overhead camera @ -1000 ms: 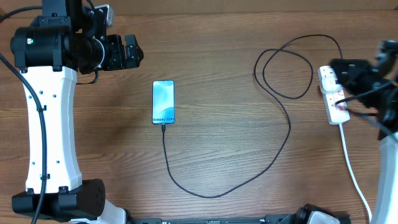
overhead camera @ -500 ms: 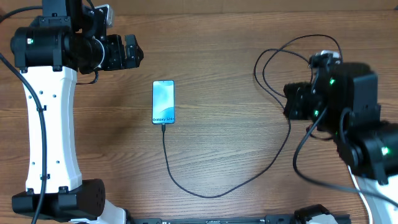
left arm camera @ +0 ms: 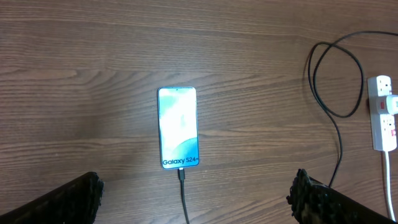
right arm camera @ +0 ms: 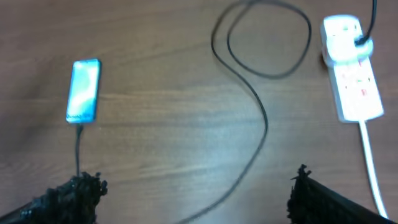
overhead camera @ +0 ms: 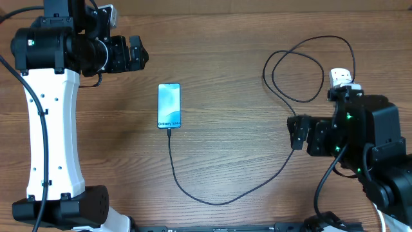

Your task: Plug charger to phone and switch on socket

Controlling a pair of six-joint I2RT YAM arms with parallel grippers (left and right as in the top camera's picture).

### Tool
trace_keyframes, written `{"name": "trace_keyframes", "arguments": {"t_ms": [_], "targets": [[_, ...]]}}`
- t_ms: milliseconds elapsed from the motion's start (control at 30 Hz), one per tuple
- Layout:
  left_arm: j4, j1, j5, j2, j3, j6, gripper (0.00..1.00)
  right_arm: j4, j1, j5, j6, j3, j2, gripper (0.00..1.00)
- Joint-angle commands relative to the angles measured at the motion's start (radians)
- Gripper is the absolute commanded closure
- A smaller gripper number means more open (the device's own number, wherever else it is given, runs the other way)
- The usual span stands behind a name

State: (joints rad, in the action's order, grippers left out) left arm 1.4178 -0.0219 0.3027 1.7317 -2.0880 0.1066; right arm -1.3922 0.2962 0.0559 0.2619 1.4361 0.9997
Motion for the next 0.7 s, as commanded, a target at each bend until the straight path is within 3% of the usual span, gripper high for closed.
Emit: {"name": "trace_keyframes", "arguments": {"t_ms": [0, 433, 667], "targets": [[-0.001, -0.002, 0.002, -0.01, -0.009, 0.006, 0.0, -0.006, 0.006, 0.01, 0.002, 0.024, 0.011, 0.0], [-0.001, -0.002, 0.002, -0.01, -0.009, 0.006, 0.0, -0.007, 0.006, 0.042, -0.005, 0.024, 0.076, 0.0], [-0.001, -0.002, 0.002, -0.01, -0.009, 0.006, 0.0, 0.232, -0.031, 0.089, -0.011, -0.059, 0.032, 0.0]]}}
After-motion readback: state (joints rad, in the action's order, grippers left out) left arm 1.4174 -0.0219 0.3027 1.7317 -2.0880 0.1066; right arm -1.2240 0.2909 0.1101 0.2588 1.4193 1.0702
